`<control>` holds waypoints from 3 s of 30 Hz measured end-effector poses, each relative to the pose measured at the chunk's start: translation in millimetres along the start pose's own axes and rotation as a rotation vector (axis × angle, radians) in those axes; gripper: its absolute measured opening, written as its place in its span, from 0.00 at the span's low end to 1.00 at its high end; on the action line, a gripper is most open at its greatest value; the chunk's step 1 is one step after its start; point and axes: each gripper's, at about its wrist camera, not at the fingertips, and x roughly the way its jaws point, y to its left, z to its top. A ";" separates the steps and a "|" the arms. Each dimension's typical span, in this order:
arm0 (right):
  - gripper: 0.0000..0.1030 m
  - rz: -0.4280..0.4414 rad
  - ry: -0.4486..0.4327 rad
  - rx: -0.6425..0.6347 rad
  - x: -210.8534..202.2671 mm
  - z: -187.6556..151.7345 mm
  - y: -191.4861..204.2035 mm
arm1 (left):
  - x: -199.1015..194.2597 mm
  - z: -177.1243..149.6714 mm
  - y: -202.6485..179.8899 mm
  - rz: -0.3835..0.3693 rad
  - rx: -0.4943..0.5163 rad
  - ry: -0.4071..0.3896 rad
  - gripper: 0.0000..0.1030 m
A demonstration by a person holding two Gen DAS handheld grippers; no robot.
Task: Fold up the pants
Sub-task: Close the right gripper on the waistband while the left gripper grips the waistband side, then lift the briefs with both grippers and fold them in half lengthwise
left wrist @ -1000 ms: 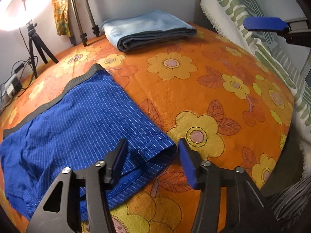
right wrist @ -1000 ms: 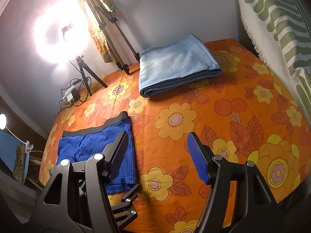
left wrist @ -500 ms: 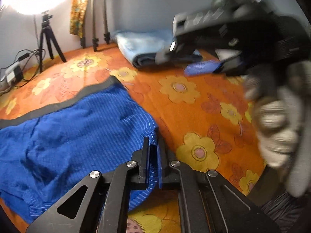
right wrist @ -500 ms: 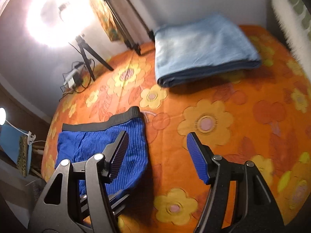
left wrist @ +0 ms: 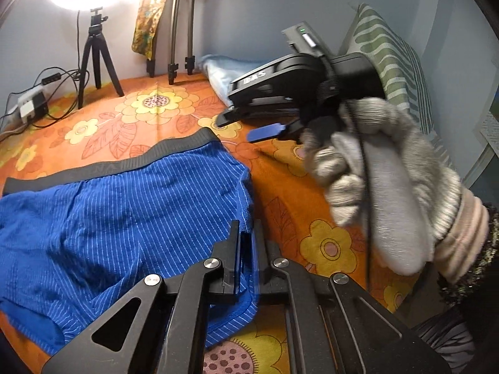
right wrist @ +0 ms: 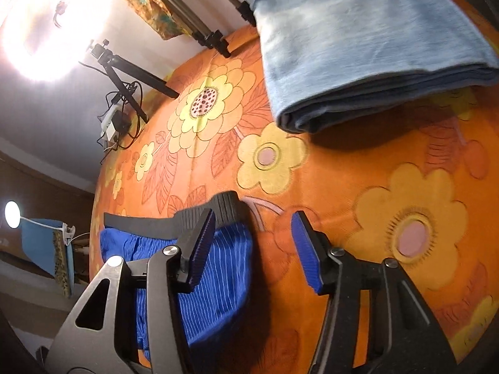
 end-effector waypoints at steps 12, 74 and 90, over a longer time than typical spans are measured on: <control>0.25 0.028 0.056 -0.011 36.7 4.1 17.6 | -26.5 -1.2 18.9 0.010 -0.030 -0.039 0.04; 0.45 -0.031 0.116 -0.420 202.2 -64.7 351.1 | -154.3 -118.0 267.7 0.229 -0.578 -0.050 0.22; 0.50 -0.035 0.028 -0.365 89.8 -63.0 280.3 | -144.1 -86.3 298.5 0.151 -0.576 -0.050 0.32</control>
